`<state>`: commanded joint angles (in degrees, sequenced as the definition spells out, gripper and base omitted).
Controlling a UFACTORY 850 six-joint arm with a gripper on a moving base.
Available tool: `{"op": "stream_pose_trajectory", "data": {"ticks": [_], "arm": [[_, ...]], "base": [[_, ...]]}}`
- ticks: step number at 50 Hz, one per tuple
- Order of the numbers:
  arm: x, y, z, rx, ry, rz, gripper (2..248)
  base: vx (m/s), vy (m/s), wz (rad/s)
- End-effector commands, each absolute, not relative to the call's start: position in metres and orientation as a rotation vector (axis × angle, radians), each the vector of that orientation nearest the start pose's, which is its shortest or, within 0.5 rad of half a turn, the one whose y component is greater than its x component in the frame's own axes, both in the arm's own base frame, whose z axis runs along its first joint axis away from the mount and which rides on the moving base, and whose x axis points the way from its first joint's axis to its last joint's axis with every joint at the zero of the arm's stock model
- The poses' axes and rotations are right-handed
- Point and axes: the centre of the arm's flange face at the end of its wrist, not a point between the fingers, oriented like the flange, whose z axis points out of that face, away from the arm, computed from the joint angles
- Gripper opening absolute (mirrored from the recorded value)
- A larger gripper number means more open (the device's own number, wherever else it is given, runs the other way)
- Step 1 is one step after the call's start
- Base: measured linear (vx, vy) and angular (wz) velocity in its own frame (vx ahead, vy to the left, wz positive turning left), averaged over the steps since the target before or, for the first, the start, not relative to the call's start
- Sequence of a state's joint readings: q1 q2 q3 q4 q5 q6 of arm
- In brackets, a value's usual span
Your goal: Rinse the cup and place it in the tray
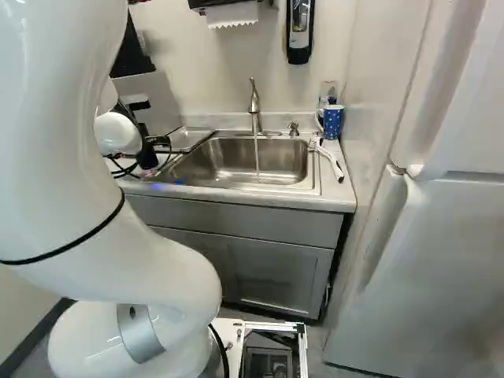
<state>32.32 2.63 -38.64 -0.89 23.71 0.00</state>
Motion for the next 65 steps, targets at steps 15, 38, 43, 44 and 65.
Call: {"op": "stream_pose_trajectory", "data": {"ticks": [15,38,43,44,65], "arm": [[0.382,0.24,0.486,-2.268,-0.675,-1.553,247],[0.372,0.235,0.475,-2.169,-0.648,-1.655,247],[0.37,0.233,0.472,-2.148,-0.64,-1.678,247],[0.37,0.232,0.472,-2.145,-0.638,-1.682,247],[0.369,0.217,0.462,-2.071,-0.584,-1.786,247]], "base": [[0.0,0.0,0.0],[0.0,0.0,0.0],[0.0,0.0,0.0],[0.0,0.0,0.0],[0.0,0.0,0.0]]}}
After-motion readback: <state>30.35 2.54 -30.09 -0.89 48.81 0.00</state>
